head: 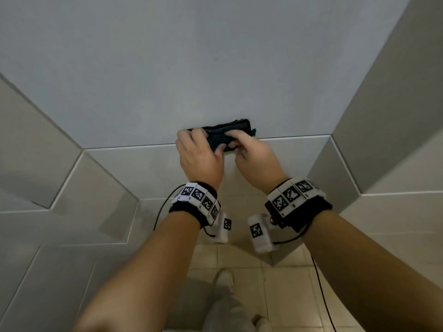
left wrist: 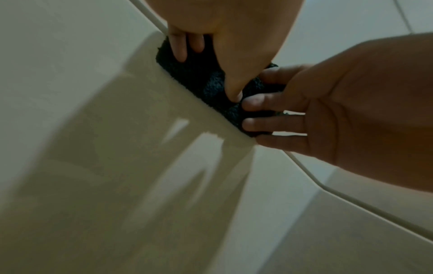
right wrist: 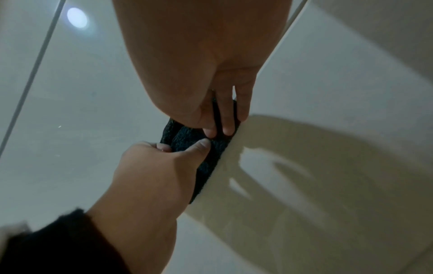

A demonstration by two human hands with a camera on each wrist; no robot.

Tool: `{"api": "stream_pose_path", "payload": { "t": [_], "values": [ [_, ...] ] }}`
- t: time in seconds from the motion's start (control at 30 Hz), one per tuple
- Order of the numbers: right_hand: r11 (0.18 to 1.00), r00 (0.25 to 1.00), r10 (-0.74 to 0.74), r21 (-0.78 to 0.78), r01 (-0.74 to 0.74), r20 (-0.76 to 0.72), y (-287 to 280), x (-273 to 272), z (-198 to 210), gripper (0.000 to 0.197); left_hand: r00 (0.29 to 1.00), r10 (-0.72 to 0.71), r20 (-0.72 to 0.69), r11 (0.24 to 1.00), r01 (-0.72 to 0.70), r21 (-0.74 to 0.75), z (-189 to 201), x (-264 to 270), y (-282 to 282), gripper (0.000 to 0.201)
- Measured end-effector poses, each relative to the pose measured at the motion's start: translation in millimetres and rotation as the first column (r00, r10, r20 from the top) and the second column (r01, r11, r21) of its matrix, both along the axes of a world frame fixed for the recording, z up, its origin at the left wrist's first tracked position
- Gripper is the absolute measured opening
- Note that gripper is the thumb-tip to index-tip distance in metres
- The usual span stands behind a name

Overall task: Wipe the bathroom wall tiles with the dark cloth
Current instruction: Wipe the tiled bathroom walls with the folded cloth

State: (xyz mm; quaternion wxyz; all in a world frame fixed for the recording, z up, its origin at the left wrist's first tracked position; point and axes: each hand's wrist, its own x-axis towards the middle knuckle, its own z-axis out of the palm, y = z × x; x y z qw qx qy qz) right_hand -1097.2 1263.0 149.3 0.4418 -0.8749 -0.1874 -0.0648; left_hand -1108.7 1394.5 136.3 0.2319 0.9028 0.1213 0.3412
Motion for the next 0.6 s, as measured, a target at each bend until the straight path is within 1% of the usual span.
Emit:
{"api": "stream_pose_path", "payload": {
  "t": [0.1,0.2,0.33,0.43,0.6],
  "values": [
    [0.997,0.996,-0.076,0.004,0.076,-0.046,-39,-2,4,0.057,0.997,-0.080,-0.004,0.997,0.080,0.006,2,3,-41,0.051],
    [0.984,0.981,-0.176,-0.033,0.174,-0.086,-74,-4,8,0.057,0.982,-0.188,-0.036,0.981,0.189,0.048,3,4,-76,0.050],
    [0.960,0.951,-0.278,-0.068,0.271,-0.136,-103,-7,12,0.061,0.950,-0.301,-0.083,0.947,0.308,0.090,7,3,-105,0.045],
    [0.953,0.943,-0.301,-0.075,0.293,-0.143,-115,-10,14,0.063,0.926,-0.365,-0.099,0.917,0.376,0.133,11,0,-115,0.044],
    [0.961,0.954,-0.265,-0.126,0.248,-0.142,-119,-10,18,0.065,0.900,-0.409,-0.149,0.883,0.431,0.185,18,-4,-112,0.049]
  ]
}}
